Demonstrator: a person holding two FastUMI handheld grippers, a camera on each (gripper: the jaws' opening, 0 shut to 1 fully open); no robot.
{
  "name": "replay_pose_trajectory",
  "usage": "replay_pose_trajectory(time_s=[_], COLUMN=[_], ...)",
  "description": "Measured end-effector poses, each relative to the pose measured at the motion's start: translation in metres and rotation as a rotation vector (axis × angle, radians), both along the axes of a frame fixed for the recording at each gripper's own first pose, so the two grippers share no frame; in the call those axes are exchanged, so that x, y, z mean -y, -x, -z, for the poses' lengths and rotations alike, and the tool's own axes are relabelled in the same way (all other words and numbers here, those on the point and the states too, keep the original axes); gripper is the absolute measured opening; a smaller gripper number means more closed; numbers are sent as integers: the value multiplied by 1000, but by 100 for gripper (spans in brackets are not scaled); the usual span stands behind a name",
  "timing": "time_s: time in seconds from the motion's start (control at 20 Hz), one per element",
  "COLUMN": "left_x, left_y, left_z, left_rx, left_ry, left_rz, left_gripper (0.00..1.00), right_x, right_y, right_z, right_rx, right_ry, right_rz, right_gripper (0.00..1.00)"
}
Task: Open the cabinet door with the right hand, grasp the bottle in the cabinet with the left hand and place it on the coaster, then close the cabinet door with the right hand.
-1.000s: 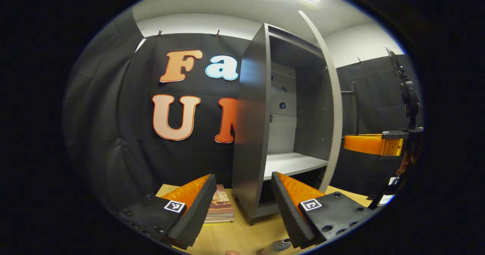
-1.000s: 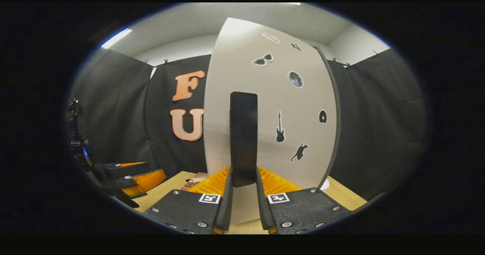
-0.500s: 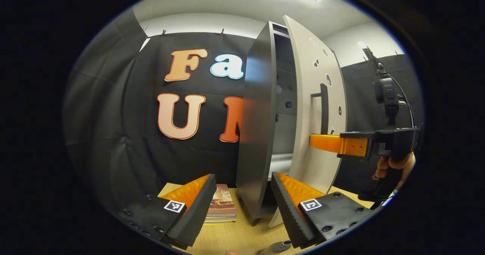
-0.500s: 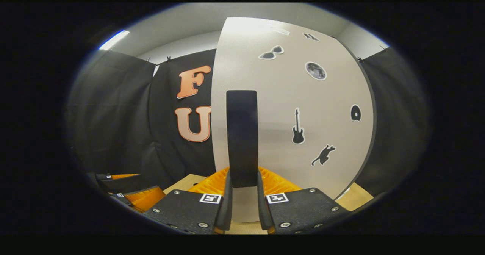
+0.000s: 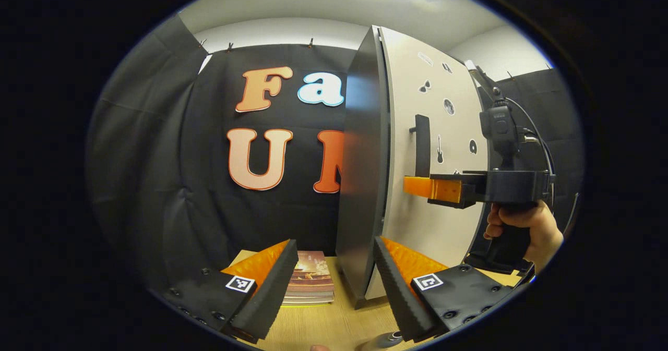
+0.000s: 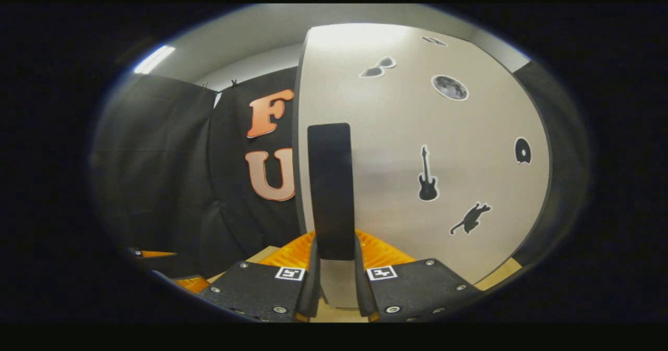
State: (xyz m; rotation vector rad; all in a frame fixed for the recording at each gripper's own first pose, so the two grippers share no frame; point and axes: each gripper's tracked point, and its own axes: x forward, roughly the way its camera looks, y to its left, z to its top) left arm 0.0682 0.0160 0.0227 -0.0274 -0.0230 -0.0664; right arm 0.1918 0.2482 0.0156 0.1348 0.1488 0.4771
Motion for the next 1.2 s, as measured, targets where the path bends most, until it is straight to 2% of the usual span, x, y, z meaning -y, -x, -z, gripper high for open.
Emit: replay_pose_trajectory(time_s=[0.3, 0.35, 0.55, 0.7, 0.75, 0.8, 1.05, 1.1, 1.2], left_x=[5, 6, 9, 11, 11, 11, 13, 14, 14], left_y=[8, 9, 7, 8, 8, 8, 19, 22, 26], left_z=[-1, -1, -2, -3, -4, -5, -2, -2, -2], left_rx=[-1, -1, -8, -12, -10, -7, -13, -15, -15], left_ry=[-1, 0, 5, 7, 4, 1, -5, -6, -10], left_rz=[-42, -47, -68, -87, -96, -106, -160, -168, -175], left_gripper=[94, 95, 95, 94, 94, 94, 94, 95, 95], right_x=[-4, -5, -6, -5, -5, -3, 18, 23, 34], right_y=[-4, -5, -5, -1, 3, 8, 45, 54, 68], right_z=[2, 2, 3, 2, 1, 1, 0, 0, 0], right_rx=[0, -1, 8, 13, 10, 11, 57, 59, 61], right_ry=[-4, -7, -5, -8, -6, -3, 1, 1, 3], right_rz=[-28, -35, -57, -80, -89, -98, -121, -123, -122], right_gripper=[26, 29, 29, 34, 31, 36, 43, 50, 57])
